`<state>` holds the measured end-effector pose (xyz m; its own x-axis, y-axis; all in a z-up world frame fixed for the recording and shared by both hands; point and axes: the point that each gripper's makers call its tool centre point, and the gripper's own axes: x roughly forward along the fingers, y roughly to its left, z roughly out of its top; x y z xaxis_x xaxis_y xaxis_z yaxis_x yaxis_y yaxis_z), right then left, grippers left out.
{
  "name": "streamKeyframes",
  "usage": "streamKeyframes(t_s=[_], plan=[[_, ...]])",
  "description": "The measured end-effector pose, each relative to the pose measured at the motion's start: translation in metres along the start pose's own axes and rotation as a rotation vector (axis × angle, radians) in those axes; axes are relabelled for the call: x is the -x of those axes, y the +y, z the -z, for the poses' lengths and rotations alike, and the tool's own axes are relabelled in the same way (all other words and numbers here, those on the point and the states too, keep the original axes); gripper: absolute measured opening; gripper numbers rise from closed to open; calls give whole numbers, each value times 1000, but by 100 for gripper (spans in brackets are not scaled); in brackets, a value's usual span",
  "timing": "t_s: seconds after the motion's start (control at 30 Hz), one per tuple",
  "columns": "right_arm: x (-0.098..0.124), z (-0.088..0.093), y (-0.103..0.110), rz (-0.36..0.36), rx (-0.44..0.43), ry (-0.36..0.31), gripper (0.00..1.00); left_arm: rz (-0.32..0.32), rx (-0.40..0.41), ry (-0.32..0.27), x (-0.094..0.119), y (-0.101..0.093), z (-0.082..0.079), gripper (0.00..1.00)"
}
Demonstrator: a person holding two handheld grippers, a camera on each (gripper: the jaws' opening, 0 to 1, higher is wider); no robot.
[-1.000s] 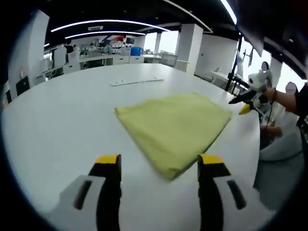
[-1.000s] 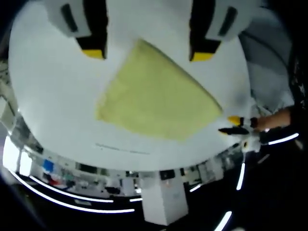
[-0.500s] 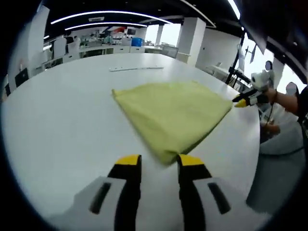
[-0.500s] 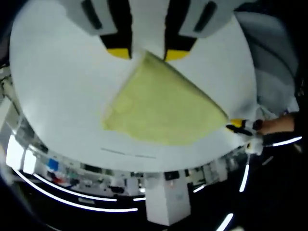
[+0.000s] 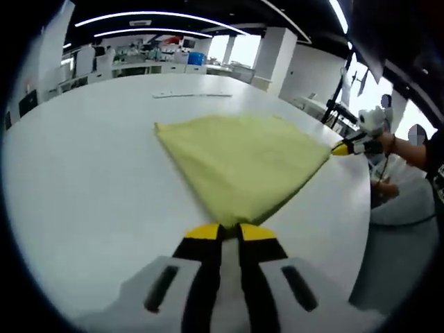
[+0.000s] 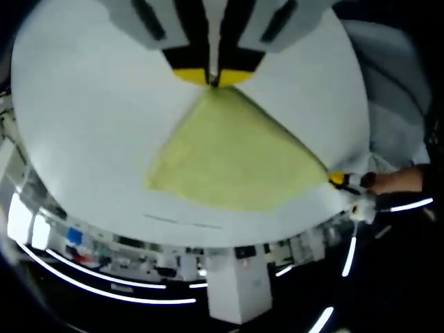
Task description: Fold the garment on the visible template until the final outline fits inside the template.
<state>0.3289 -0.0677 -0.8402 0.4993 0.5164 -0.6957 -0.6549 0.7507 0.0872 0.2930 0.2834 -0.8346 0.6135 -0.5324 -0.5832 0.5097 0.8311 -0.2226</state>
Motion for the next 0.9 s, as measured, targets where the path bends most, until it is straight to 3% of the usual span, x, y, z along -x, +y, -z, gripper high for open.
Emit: streamKeyframes(t_s=[0.5,0.9], plan=[[3,2,0,-7,18,15,0,-5,-101,39,5,-4,1,0],[8,13,5,-27,20,32,0,0,-110,60,7,0,10,0]])
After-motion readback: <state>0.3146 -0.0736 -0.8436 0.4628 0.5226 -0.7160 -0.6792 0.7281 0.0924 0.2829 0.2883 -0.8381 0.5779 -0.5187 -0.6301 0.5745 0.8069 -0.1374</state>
